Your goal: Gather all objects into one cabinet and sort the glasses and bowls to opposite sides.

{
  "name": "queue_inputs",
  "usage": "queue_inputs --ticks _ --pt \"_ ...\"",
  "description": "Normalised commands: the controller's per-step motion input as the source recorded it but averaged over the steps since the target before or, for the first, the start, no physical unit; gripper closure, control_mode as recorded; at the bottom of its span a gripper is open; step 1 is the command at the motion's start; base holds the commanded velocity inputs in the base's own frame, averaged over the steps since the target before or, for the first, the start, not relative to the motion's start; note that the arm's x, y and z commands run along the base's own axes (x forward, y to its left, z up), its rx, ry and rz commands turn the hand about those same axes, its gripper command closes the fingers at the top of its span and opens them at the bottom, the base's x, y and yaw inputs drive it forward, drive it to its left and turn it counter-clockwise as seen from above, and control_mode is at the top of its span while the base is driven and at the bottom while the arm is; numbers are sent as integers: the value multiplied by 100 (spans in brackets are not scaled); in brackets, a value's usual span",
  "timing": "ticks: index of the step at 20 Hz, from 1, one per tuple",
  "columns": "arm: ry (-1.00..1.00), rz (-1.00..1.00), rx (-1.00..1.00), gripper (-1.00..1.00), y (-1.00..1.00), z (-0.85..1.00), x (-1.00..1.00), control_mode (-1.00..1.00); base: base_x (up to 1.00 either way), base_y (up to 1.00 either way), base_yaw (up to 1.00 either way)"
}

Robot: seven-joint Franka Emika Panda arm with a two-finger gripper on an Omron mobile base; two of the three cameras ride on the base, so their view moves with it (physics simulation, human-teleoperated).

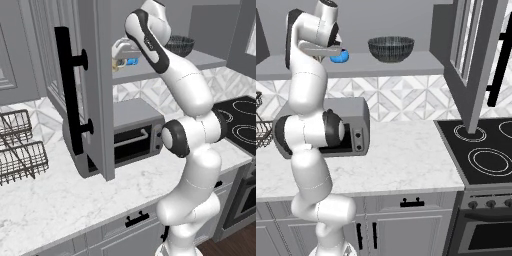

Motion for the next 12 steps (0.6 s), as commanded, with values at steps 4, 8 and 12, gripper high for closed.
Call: queue_inputs --ticks 4,8,12 --pt "1 0 0 100 0 -31 16 -100 0 0 0" --pt "0 0 0 100 1 -12 1 -100 0 0 0" --pt "0 0 0 -100 10 -16 0 -100 0 0 0"
